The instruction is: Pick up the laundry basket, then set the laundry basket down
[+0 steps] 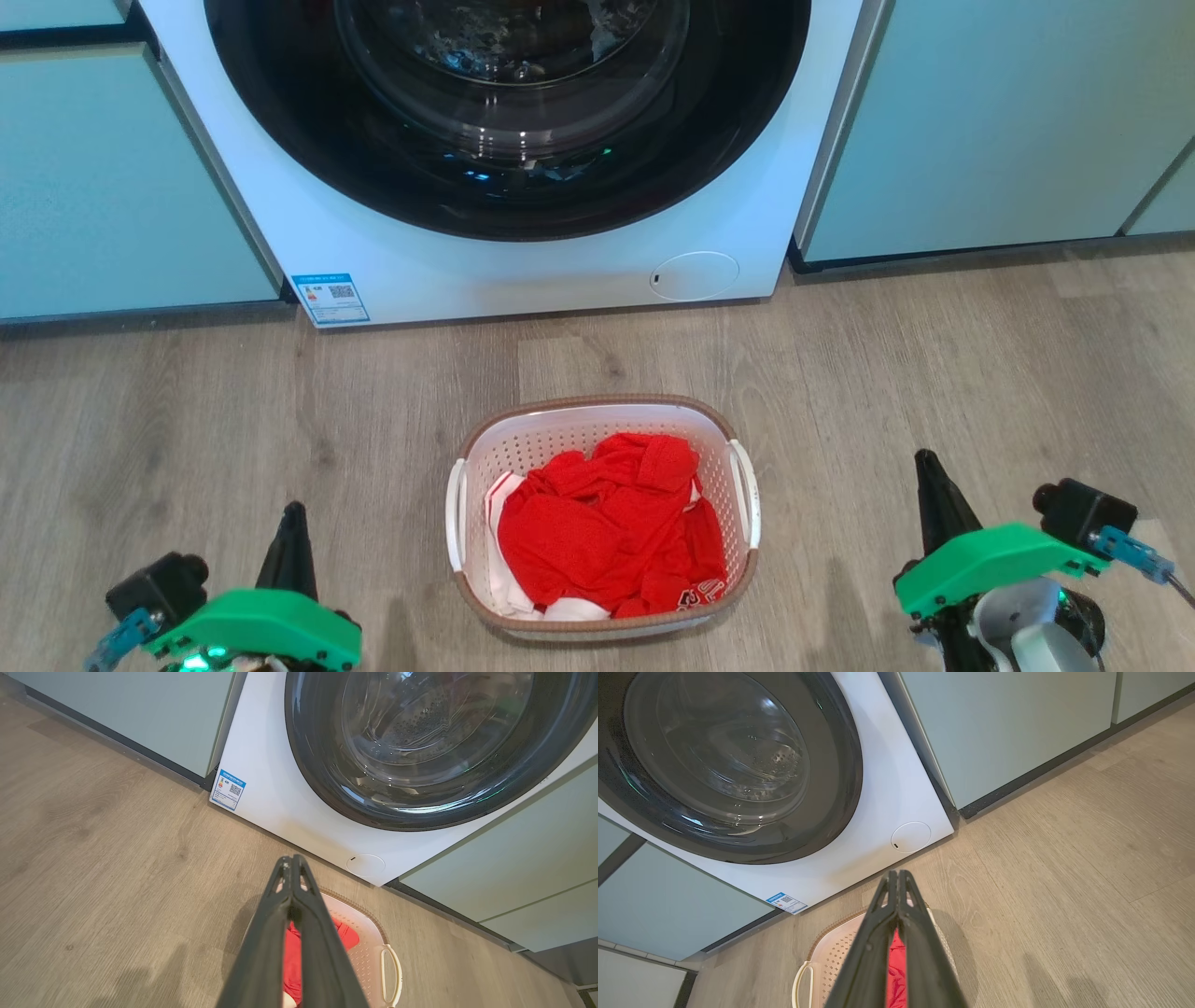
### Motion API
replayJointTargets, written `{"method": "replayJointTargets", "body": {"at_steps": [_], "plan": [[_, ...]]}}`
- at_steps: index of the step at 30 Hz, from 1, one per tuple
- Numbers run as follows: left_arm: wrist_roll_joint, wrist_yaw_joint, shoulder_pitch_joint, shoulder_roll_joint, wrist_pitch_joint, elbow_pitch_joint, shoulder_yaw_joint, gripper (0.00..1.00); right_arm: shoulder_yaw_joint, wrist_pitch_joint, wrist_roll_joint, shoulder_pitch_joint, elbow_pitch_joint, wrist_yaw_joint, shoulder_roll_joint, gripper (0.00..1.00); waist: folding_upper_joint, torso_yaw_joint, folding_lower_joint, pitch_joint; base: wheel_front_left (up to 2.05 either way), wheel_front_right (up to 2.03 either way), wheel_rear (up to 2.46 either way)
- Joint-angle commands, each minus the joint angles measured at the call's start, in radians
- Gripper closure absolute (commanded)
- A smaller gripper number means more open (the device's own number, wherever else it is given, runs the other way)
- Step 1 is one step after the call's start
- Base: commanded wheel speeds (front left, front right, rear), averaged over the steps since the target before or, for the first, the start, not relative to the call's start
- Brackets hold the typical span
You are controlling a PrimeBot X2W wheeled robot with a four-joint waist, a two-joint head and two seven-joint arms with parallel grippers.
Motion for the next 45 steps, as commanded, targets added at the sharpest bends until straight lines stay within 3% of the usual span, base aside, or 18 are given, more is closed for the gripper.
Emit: {"method": "replayJointTargets", "body": {"at_steps": [1, 45], "plan": [[-0.033, -0.009, -0.047, 0.009, 0.007, -0.026, 0.022, 1.0, -0.003, 0.007, 0.036, -0.048, -0.035, 0.002, -0.015, 1.0, -0.0001, 0.0, 0.0, 0.0, 0.0, 0.0, 0.0], [-0.546, -0.078, -0.13, 0.01, 0.129, -0.003, 0.089, 1.0, -0.091, 0.125, 0.537, -0.064, -0.044, 0.004, -0.018, 1.0, -0.0001, 0.011, 0.0, -0.013, 0.0, 0.0, 0.0]]}}
